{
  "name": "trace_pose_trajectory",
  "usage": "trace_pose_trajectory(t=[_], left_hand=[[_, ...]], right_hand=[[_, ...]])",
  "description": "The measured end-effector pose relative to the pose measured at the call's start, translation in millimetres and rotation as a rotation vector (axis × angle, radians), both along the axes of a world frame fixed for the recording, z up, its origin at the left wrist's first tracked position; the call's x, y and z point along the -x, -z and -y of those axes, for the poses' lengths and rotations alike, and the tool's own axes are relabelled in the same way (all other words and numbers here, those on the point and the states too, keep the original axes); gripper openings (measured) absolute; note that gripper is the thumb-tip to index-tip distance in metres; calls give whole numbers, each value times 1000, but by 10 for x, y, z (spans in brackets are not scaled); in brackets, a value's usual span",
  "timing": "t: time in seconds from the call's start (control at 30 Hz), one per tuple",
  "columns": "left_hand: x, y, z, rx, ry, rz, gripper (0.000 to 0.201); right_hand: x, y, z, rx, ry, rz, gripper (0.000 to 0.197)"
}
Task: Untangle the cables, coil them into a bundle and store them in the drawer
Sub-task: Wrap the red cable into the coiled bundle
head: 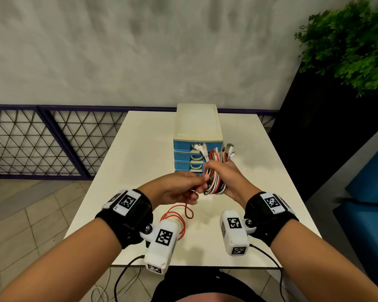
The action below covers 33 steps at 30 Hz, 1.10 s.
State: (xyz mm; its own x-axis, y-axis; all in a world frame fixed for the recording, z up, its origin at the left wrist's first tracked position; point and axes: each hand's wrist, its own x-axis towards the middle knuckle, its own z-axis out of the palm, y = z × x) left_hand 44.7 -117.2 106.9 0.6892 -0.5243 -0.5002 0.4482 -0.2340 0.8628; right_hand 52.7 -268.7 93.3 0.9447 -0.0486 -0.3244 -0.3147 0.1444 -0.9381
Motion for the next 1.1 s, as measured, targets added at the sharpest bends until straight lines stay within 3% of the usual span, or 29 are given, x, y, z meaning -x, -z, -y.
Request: trace_pose_trajectory(t=[0.13, 0.2, 0.3, 0.4, 0.5, 0.57, 0.7, 0.9, 1.0, 1.1], left_hand=[[62, 215, -148, 201, 166, -121, 36], [97, 358, -263, 217, 305, -166, 34], [103, 485, -400, 39, 485, -127, 29], [23, 460, -403, -287, 560, 111, 29], [-124, 370, -308, -576, 379, 486, 24], [-196, 290, -244, -566, 209, 601, 23], [-251, 121, -152, -447, 78, 714, 29], [-216, 12, -84, -254, -95, 549, 37], [-142, 4, -84, -99, -152, 273, 33], [-92, 1, -141, 86, -172, -35, 32]], right_hand=[[-98, -47, 109, -265, 233, 54, 2], [-139, -66, 193, -372, 300, 100, 9], [-156, -100, 286, -479, 299, 112, 8], [-92, -167, 348, -445, 112, 42, 11], [-8, -219, 322, -138, -89, -21, 13], [13, -185, 258, 16, -112, 1, 9], [30, -32, 139, 201, -117, 61, 27], [130, 2, 50, 83, -203, 112, 24], [156, 9, 24, 169, -190, 107, 16], [82, 116, 54, 197, -53, 81, 13]])
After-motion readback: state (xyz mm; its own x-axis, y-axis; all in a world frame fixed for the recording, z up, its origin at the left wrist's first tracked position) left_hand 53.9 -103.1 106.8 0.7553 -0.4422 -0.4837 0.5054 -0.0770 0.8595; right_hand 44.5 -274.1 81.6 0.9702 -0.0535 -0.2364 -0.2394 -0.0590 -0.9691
